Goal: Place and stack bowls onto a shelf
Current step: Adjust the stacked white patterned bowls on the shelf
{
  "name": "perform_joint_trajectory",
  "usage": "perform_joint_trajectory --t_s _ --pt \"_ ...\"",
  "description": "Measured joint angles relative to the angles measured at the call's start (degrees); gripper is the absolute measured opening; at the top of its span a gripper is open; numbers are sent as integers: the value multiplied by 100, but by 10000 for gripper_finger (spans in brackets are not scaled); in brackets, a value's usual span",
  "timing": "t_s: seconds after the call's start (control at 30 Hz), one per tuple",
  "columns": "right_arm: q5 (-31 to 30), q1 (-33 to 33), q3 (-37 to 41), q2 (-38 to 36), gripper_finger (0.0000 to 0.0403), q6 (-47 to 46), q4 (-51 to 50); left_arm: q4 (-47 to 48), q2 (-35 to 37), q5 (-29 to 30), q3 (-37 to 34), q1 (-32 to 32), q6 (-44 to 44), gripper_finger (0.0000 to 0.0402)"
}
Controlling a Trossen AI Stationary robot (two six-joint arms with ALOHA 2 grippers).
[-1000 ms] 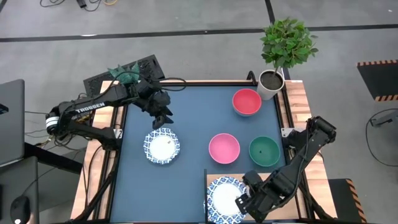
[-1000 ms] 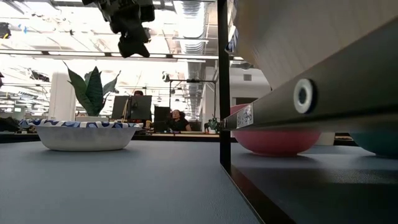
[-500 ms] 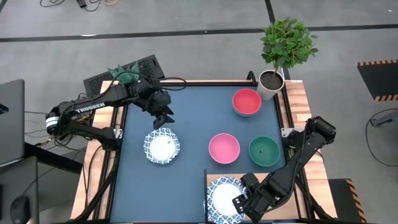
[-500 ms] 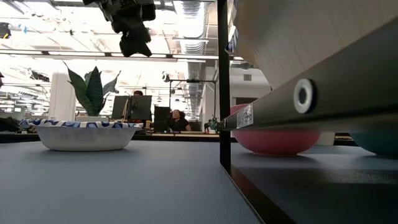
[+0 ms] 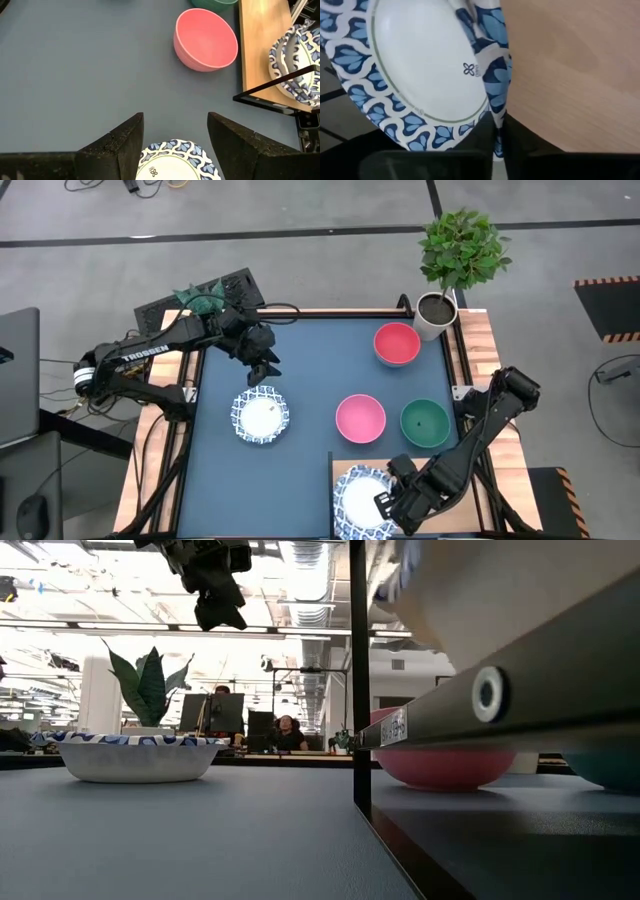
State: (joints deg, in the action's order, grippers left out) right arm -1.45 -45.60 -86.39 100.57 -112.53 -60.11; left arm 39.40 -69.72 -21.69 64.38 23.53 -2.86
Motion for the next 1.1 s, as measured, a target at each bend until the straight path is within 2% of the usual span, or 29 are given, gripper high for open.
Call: perform_joint_trajectory --t_s 0.1,0.47,0.8,1.1 --pt "0 -1 -2 0 28 2 -11 2 1 2 0 0 1 203" --pt "-29 42 -29 -119 28 -56 119 4 1 3 0 0 3 203" --pt "-649 30 -24 -563 27 -103 97 9 1 4 0 2 5 203" --pt "-811 39 -24 -597 28 -90 277 9 1 4 0 2 121 203"
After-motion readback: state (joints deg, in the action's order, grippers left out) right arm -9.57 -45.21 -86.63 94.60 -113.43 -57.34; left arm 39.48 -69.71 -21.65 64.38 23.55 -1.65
